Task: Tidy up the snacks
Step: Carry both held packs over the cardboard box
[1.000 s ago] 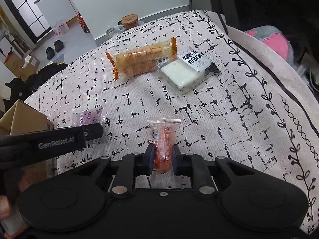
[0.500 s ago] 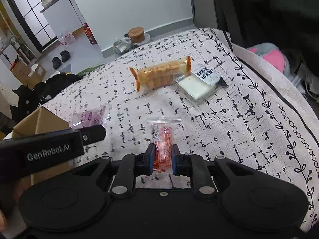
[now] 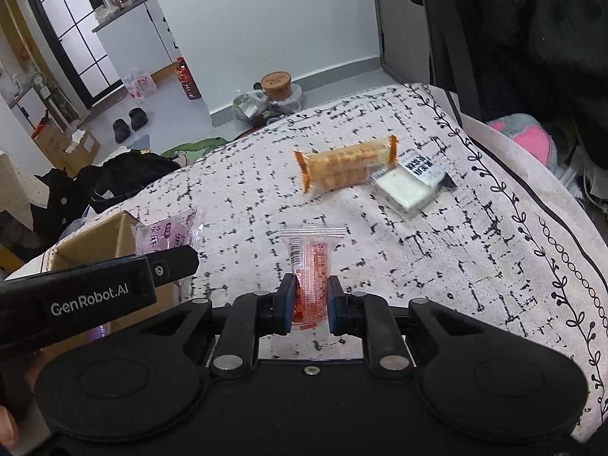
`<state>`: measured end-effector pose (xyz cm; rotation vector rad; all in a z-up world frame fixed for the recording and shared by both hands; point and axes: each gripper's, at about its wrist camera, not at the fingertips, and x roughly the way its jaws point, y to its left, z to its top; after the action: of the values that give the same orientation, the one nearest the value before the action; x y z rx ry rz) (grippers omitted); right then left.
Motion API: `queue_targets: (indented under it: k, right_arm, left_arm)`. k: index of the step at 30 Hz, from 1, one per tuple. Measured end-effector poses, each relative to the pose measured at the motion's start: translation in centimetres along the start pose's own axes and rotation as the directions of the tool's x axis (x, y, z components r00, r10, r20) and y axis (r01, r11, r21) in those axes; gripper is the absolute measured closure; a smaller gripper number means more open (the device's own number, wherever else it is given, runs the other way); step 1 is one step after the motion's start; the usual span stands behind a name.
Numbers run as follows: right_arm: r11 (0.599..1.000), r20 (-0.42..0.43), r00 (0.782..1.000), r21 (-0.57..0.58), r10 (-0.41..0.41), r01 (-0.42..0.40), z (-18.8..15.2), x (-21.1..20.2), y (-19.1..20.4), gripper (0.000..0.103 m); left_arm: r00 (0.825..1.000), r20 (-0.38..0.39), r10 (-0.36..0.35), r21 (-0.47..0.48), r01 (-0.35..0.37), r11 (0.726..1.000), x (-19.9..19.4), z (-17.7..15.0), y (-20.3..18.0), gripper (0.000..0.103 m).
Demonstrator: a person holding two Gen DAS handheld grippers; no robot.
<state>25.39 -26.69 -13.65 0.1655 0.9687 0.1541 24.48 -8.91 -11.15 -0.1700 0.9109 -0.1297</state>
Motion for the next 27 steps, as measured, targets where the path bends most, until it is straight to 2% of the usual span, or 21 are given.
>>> queue_targets:
  k: [16, 27]
  right_arm:
    - [0.999, 0.044, 0.999, -0.046, 0.026, -0.024, -0.4, -1.8, 4.2, 0.086]
    - [0.995, 0.048, 0.995, -0.064, 0.084, -0.081, -1.3, -2.3, 7.4, 0.086]
  left_arm:
    - [0.997, 0.064, 0.035, -0.061, -0.031, 0.998, -3.9, -1.3, 4.0, 0.067]
    - [0.991, 0.076, 0.106, -0.13, -0.096, 0.987, -6.5, -1.9, 8.5, 0.067]
